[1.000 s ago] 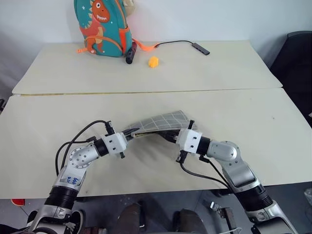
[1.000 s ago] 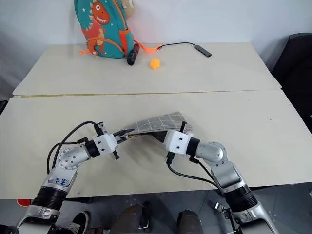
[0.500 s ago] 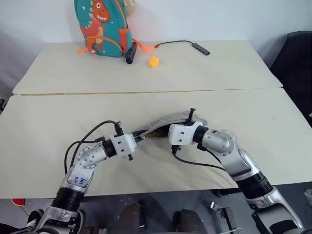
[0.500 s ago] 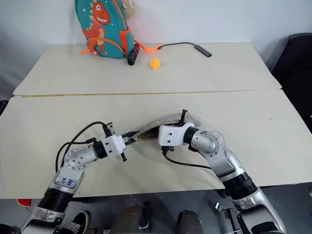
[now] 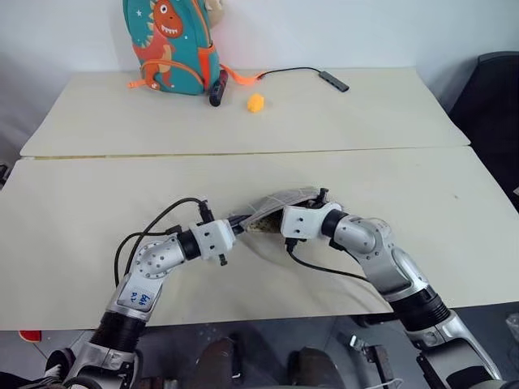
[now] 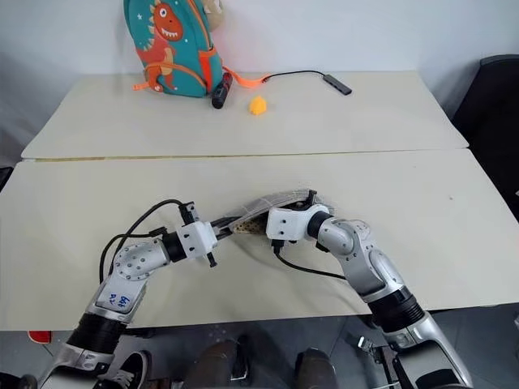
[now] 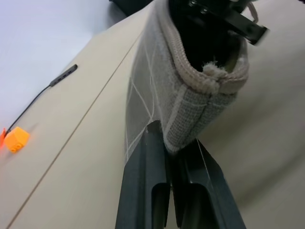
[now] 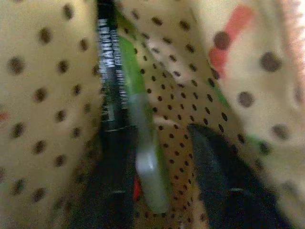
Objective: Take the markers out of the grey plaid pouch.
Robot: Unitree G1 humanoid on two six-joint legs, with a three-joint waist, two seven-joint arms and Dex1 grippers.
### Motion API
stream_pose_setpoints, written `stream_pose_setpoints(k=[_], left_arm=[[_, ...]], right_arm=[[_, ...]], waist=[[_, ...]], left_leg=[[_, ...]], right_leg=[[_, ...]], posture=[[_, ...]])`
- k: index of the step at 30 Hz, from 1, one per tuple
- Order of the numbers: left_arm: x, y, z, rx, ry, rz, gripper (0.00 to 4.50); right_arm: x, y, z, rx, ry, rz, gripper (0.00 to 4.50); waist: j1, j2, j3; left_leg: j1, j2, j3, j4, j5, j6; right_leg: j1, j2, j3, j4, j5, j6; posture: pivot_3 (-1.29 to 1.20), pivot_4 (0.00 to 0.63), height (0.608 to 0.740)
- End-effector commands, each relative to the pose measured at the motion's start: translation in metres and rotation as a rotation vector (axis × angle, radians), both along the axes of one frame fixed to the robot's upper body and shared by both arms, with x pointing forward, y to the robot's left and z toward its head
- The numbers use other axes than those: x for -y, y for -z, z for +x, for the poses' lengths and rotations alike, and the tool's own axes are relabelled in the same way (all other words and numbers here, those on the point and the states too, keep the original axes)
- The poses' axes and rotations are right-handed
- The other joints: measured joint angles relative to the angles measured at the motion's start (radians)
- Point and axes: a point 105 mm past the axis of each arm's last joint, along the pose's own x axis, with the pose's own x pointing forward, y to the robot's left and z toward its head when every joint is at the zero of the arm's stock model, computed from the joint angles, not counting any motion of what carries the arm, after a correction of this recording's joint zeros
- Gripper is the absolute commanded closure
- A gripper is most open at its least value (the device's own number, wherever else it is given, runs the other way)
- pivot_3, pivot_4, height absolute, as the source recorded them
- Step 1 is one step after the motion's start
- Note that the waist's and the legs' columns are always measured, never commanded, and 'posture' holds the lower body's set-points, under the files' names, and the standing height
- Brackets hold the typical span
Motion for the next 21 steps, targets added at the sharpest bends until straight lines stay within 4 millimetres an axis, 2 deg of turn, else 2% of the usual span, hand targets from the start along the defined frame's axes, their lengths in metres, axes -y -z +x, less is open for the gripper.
stream_pose_setpoints(k=[1,5,13,16,19,21], left_arm=[[0.0121,-0.0252,-0.0081,0.099,0.056,-0.041,4.5],[0.0124,-0.025,-0.0075,0.097,0.059,-0.04,4.5],[0.0097,-0.0254,-0.0067,0.091,0.054,-0.045,4.5],[0.008,-0.0255,-0.0055,0.087,0.048,-0.05,4.5],[0.0077,-0.0253,-0.0053,0.086,0.048,-0.05,4.5],[0.0079,-0.0257,-0.0052,0.084,0.048,-0.058,4.5]], right_arm=[[-0.0022,0.0065,-0.0047,-0.02,-0.019,-0.02,1.34],[-0.0026,0.0067,-0.0057,-0.027,-0.02,-0.012,0.12],[0.0025,0.0063,-0.0022,-0.011,0.011,-0.012,0.03],[0.0003,0.0013,-0.0023,-0.005,0.007,0.031,0.61],[-0.0017,0.0007,-0.0027,0.002,-0.005,0.014,1.7],[-0.0055,-0.0025,-0.0032,0.034,-0.022,0.01,2.24]], waist=[[-0.001,0.0,0.0],[-0.001,0.0,0.0],[-0.001,0.0,0.0],[0.0,0.0,0.0],[-0.001,0.0,0.0],[-0.001,0.0,0.0]], left_leg=[[0.0,0.0,0.0,0.0,0.0,0.0],[0.0,0.0,0.0,0.0,0.0,0.0],[0.0,0.0,0.0,0.0,0.0,0.0],[0.0,0.0,0.0,0.0,0.0,0.0],[0.0,0.0,0.0,0.0,0.0,0.0],[0.0,0.0,0.0,0.0,0.0,0.0]], right_leg=[[0.0,0.0,0.0,0.0,0.0,0.0],[0.0,0.0,0.0,0.0,0.0,0.0],[0.0,0.0,0.0,0.0,0.0,0.0],[0.0,0.0,0.0,0.0,0.0,0.0],[0.0,0.0,0.0,0.0,0.0,0.0],[0.0,0.0,0.0,0.0,0.0,0.0]], posture=[[0.0,0.15,0.74],[0.0,0.15,0.74],[0.0,0.15,0.74],[0.0,0.15,0.74],[0.0,0.15,0.74],[0.0,0.15,0.74]])
